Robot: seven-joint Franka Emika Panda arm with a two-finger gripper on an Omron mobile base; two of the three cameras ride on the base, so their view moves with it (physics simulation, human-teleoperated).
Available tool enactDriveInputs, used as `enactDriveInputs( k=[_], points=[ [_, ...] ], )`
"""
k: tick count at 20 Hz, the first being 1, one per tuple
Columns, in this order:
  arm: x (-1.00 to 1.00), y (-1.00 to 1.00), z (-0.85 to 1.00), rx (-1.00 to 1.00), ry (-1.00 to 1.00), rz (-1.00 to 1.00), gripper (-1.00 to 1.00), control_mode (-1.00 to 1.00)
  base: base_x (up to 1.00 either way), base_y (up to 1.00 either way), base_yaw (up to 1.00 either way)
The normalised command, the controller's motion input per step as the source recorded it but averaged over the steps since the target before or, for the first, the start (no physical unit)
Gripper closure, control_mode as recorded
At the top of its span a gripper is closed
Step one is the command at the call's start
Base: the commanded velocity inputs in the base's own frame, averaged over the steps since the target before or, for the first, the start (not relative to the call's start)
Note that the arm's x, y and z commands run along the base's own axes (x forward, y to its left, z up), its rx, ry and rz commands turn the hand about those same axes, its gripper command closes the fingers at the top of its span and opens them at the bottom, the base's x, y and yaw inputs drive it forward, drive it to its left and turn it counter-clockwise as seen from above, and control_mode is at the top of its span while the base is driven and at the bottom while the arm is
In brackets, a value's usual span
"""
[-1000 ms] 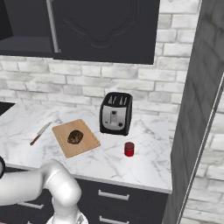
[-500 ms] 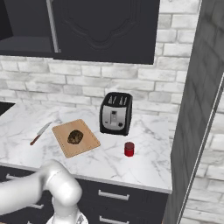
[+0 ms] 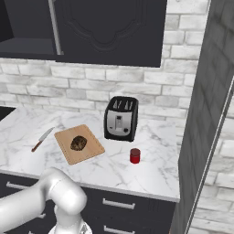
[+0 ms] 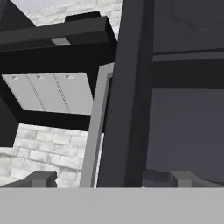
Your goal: Pick the bread, place it on the cutting board, pick the jam, place it on the counter, and close the cabinet.
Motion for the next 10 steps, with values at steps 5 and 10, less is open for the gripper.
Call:
enactDriveInputs(
  k=[5,10],
  points=[
    [0.0,0.37,0.0,0.0,0.0,-0.01,-1.0,-1.0,0.0,0.0,0.0],
    [-0.17,0.24,0.0,0.0,0.0,-0.02,-1.0,-1.0,0.0,0.0,0.0]
  ],
)
